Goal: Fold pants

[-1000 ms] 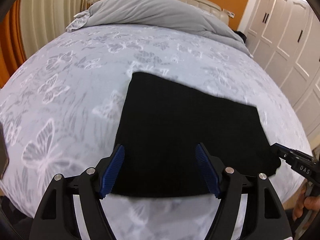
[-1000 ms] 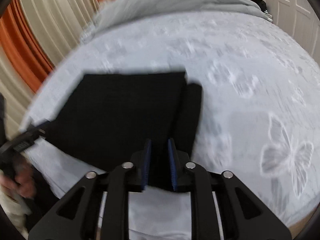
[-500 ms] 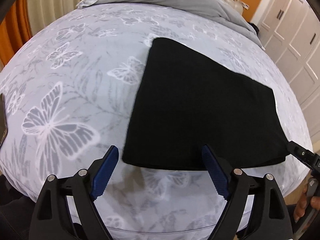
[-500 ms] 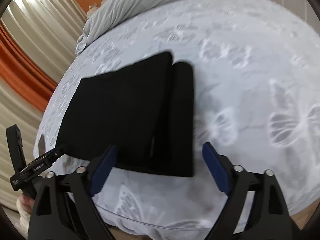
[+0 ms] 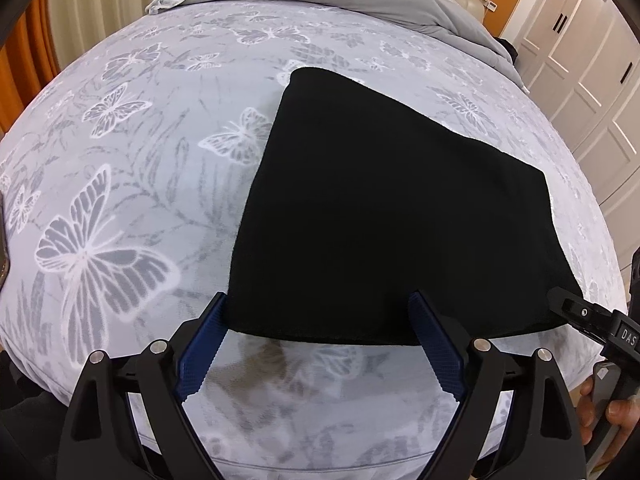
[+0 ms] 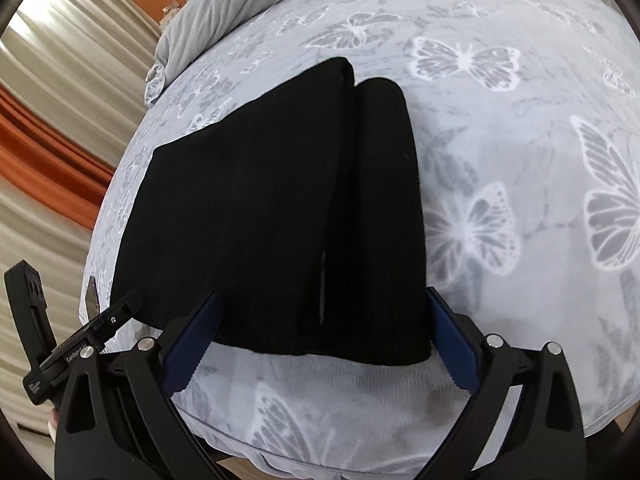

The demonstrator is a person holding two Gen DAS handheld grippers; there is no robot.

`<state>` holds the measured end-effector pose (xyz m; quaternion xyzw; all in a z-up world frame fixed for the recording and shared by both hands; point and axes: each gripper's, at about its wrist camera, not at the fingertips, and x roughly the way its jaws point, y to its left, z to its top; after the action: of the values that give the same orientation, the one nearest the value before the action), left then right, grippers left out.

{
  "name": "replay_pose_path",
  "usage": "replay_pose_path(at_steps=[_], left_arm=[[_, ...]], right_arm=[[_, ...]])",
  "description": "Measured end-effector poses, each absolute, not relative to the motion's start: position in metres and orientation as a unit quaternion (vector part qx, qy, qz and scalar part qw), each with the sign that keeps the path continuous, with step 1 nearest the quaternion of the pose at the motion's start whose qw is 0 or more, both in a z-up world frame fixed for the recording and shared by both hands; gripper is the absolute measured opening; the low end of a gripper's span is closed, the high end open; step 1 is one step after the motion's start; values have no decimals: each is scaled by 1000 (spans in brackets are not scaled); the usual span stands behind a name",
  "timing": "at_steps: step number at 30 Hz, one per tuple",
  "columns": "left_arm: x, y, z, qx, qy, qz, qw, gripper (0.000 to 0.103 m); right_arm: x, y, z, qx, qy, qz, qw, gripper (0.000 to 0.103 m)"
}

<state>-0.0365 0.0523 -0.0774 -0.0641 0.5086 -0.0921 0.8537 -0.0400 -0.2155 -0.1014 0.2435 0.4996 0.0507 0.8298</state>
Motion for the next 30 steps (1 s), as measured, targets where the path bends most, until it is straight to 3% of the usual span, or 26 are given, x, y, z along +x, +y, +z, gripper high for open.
replay_pose_path(at_steps=[5,11,16,18,20,23,27,30], left_arm=[[-35,53,-79,-67,511,-91,852,87],[-44,52,-66,-51,480,-84,872,87],[-52,50,-49,-21,425,-61,903,87],[-52,49,-49,-16,425,-59,903,87],[-51,48,-50,-16,428,-60,902,87],[-49,49,-49,-16,424,-57,904,87],[-49,58,-42,-33,405,-56,912,87],[-49,62,-43,-36,403,-54,913,87]], right_arm=[[-40,-215,-100,243,498,48,831,96],[-52,-204,-60,181,412,39,892,96],[-34,-178,-80,147,451,57,879,93],[-27,-173,-83,132,444,51,885,71],[-18,-174,-82,131,445,57,884,18],[-5,-174,-64,165,431,87,883,16],[-31,-153,22,134,322,152,925,15],[-29,-161,11,105,340,113,928,16]])
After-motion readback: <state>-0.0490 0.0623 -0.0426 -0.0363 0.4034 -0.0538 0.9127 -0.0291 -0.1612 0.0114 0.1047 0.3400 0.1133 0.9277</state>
